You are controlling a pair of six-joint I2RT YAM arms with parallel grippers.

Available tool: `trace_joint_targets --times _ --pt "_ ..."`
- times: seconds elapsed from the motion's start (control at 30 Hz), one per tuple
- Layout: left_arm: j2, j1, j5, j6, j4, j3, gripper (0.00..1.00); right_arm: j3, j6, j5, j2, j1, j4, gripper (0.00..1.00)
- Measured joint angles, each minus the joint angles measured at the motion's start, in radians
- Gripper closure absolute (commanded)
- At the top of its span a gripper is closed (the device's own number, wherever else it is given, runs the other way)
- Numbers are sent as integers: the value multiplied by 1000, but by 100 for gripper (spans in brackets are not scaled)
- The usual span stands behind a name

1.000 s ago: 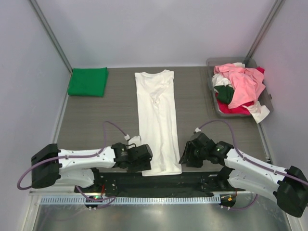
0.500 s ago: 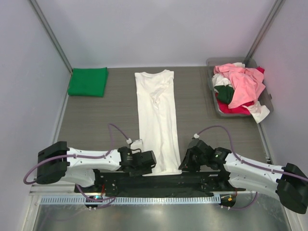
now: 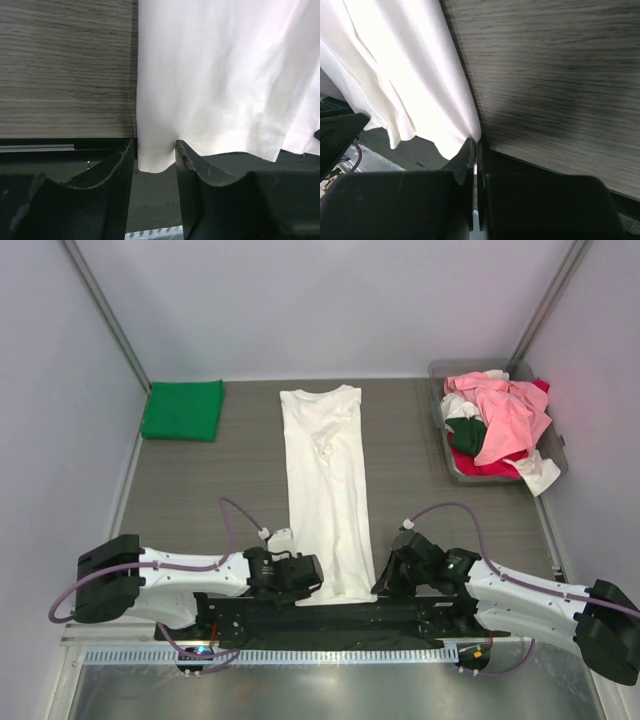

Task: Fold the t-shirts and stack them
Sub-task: Fold the tshirt

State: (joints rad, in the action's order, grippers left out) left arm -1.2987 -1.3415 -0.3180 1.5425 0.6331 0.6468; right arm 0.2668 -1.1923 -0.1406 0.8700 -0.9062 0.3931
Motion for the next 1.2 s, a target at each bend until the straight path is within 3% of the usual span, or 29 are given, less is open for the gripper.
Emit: trace_joint_targets --times 0.07,0.17,0.2,0.37,0.57,0.83,0.93,1.2 --pt "-2 0 -6 2 -14 0 68 -1 0 0 0 0 -2 99" --pt "-15 0 -15 6 -40 0 98 -2 1 -1 1 0 -5 99" --pt "-22 0 -16 8 -49 0 100 -2 1 -1 1 0 -5 99" --pt "-29 -11 -21 23 -46 0 100 -2 0 1 -6 0 -1 99" --pt "82 -46 -52 67 74 13 100 20 4 19 -52 -1 93 99" --pt "130 -24 -135 66 258 207 100 359 80 167 71 -1 278 99" --pt "142 35 -148 24 291 255 100 509 130 238 155 12 324 99" --pt "109 358 -126 -218 298 402 100 814 303 325 410 169 381 99"
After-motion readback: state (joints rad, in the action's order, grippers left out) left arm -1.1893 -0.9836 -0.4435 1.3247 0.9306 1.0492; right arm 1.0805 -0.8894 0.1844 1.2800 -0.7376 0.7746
